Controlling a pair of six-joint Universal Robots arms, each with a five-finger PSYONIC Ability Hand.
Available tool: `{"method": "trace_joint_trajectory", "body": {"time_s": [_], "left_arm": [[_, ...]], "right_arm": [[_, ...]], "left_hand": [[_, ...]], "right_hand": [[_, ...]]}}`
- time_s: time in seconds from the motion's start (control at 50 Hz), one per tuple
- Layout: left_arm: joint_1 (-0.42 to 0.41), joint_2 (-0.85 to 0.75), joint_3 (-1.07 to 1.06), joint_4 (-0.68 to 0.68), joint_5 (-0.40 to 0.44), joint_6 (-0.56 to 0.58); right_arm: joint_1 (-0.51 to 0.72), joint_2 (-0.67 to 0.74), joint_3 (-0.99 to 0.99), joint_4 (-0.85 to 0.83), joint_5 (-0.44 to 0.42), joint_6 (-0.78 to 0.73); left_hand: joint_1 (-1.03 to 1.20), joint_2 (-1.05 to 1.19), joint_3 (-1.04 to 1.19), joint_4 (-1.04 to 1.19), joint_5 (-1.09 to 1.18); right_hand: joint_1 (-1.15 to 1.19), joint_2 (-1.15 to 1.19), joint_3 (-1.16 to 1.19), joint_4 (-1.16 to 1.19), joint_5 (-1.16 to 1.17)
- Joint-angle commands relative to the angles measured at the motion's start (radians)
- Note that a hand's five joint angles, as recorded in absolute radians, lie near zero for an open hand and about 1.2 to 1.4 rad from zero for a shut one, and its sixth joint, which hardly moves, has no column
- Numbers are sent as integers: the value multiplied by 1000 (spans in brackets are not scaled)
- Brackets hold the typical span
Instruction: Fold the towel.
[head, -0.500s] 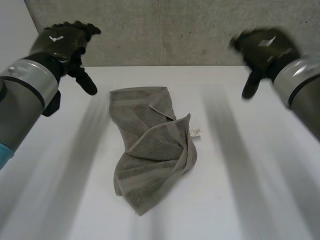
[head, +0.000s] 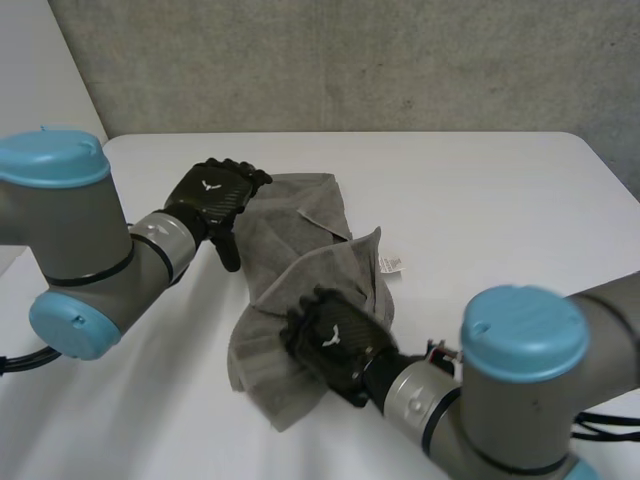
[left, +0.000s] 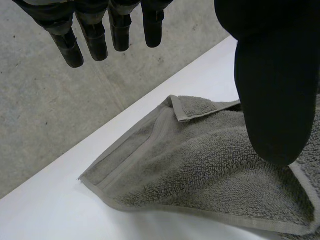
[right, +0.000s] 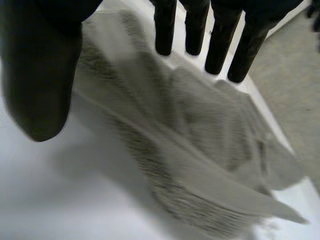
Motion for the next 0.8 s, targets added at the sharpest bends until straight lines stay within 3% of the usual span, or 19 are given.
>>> {"method": "trace_joint_trajectory", "body": {"time_s": [0.02,0.04,0.06,0.1,0.24,0.28,0.3,0.34,0.36,0.4,0.46,0.5,0.62,0.64,0.66,0.68,0.72,0.8], "left_arm": [[0,-3,-31,46,39,-6],[0,-3,-31,46,39,-6],[0,-10,-36,46,47,-4],[0,-16,-38,46,52,-3],[0,-28,-39,46,52,2],[0,-28,-38,46,52,2],[0,-28,-38,46,52,2],[0,-28,-38,46,52,2],[0,-28,-38,46,52,2],[0,-28,-38,47,52,2],[0,-30,-39,49,52,2],[0,-31,-42,49,52,2],[-5,-48,-47,57,52,3],[-5,-48,-47,57,52,3],[-9,-49,-47,58,52,3],[-15,-51,-48,58,52,3],[-18,-51,-50,58,52,3],[-20,-50,-61,66,50,3]], "right_arm": [[12,104,-81,7,67,31],[12,104,-82,7,67,31],[3,98,-88,8,96,35],[-5,84,-88,10,125,40],[-140,-76,-26,31,159,85],[-273,-173,30,82,124,88],[-273,-174,30,82,124,88],[-415,-235,58,181,38,83],[-416,-235,58,182,38,83],[-592,-263,60,293,-69,74],[-675,-264,52,352,-128,57],[-804,-266,32,463,-215,-25],[-861,-240,-11,603,-255,-185],[-859,-234,-22,629,-243,-204],[-856,-229,-34,637,-220,-195],[-856,-229,-34,637,-220,-195],[-855,-234,-57,611,-202,-129],[-840,-241,-65,559,-205,-24]], "left_hand": [[9,9,11,12,-22],[9,9,11,12,-22],[9,9,11,12,-22],[9,9,11,12,-22],[12,12,14,15,-19],[12,12,14,15,-19],[12,12,14,15,-19],[12,12,14,15,-19],[12,12,14,15,-19],[12,12,14,15,-19],[12,12,14,15,-19],[12,12,14,15,-19],[15,15,17,18,-16],[15,15,17,18,-16],[18,18,20,21,-13],[18,18,20,21,-13],[18,18,20,21,-13],[21,21,23,24,-10]], "right_hand": [[623,630,641,643,622],[625,632,643,645,624],[866,874,884,886,865],[978,986,996,998,977],[979,987,997,999,978],[979,987,997,999,978],[979,987,997,999,978],[979,987,997,999,978],[979,987,997,999,978],[979,987,997,999,978],[979,987,997,999,978],[979,987,997,999,978],[979,987,997,999,978],[757,764,775,777,756],[365,372,383,385,364],[361,368,379,381,360],[19,26,37,39,18],[-126,-119,-108,-106,-127]]}}
